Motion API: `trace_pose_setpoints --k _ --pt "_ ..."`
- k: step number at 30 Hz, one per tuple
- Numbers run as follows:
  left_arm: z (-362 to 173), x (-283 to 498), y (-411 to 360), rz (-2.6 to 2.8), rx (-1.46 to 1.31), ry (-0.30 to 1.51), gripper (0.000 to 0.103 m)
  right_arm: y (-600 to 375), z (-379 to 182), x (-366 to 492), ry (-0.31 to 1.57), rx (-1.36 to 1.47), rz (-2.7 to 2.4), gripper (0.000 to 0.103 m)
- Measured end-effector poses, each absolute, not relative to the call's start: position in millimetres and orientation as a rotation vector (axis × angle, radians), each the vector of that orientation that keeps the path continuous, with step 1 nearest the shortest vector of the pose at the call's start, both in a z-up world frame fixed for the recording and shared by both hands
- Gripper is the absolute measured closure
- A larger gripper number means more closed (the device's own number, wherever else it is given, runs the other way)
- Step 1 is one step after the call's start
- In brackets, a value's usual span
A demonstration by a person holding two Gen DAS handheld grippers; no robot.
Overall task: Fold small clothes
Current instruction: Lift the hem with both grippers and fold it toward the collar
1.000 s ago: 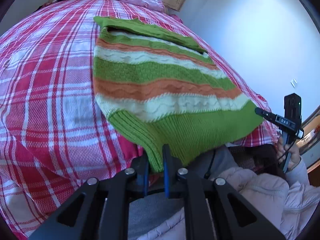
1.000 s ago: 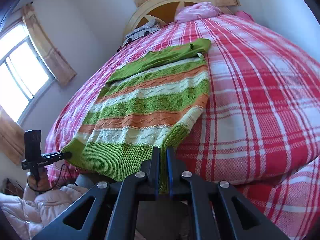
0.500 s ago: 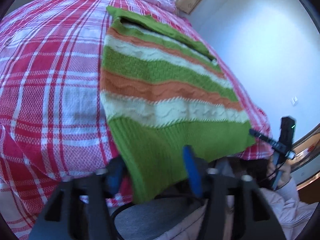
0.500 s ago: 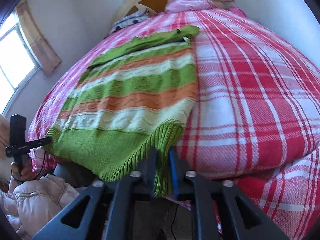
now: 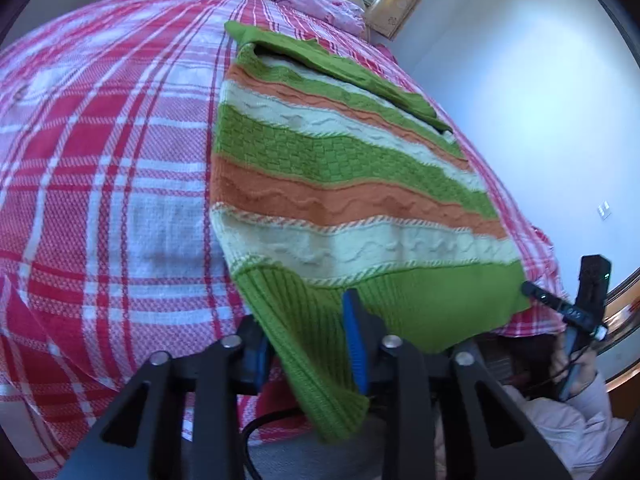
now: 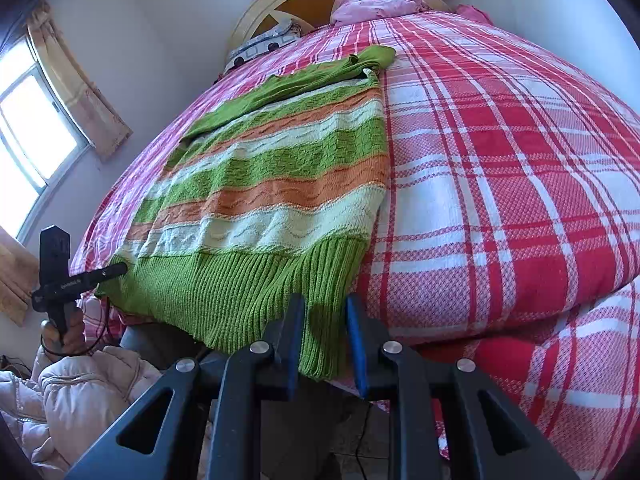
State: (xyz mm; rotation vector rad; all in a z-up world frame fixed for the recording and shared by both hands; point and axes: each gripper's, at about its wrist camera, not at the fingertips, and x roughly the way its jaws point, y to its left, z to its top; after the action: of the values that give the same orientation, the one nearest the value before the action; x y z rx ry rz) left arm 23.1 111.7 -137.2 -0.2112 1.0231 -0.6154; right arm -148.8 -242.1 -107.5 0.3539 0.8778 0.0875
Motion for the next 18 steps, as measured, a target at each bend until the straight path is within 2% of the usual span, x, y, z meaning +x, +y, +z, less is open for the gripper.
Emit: trace_pose_setpoints --k 1,2,3,4,6,10,18 --pt "-138 23 112 -0.613 -0.209 1.022 0.076 -242 -108 -148 0.879 0.359 0.096 0.08" --pt "-137 22 113 -0.617 -0.212 1.024 0.092 -240 -110 -147 0.895 0.368 0.122 0.08" --pt "-136 22 113 -0.64 -0.23 1.037 0.097 -237 -113 -145 0.921 0.37 0.145 0.08" --pt "-135 23 114 -0.648 -0.247 1.043 0.097 -233 -116 -143 0.946 0.358 0.152 0.081" --pt "-130 24 115 -0.645 -0.244 1.034 0.097 -225 -123 -138 0.976 0.322 0.141 0.092" --pt "-113 28 112 -0.65 -0.214 0.999 0.097 -233 -116 -135 0.948 0.425 0.203 0.093" --pt "-81 67 102 -0.654 -0.195 0.94 0.097 -257 -65 -98 0.754 0.564 0.244 0.093"
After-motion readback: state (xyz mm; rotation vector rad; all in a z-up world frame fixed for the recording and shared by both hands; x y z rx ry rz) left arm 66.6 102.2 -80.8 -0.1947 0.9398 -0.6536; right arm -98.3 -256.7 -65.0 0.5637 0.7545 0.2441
